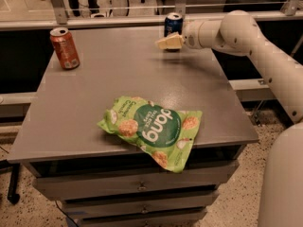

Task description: Move pepsi can near green rice chip bag

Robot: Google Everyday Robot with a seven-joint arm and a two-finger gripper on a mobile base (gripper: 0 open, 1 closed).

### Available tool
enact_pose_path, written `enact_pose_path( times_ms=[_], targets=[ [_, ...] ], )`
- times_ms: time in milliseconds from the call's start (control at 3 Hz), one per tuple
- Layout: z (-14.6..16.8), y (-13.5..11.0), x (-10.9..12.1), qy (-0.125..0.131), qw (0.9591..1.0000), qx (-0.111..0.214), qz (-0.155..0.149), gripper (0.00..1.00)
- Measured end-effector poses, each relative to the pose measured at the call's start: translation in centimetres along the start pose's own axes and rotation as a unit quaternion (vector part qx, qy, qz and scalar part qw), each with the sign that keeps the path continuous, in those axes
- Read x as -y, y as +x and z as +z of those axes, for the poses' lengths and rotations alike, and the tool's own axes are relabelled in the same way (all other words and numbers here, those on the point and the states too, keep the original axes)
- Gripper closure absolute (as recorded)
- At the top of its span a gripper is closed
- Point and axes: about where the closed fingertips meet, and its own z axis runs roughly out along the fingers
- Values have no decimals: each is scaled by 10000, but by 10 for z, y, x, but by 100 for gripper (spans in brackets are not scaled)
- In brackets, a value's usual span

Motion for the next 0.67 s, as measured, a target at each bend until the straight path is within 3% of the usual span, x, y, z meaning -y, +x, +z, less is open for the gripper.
enact_pose_path(
  times_ms=[667],
  targets=[
    [-3, 13, -3, 15, 9999, 103, 114, 65]
  ],
)
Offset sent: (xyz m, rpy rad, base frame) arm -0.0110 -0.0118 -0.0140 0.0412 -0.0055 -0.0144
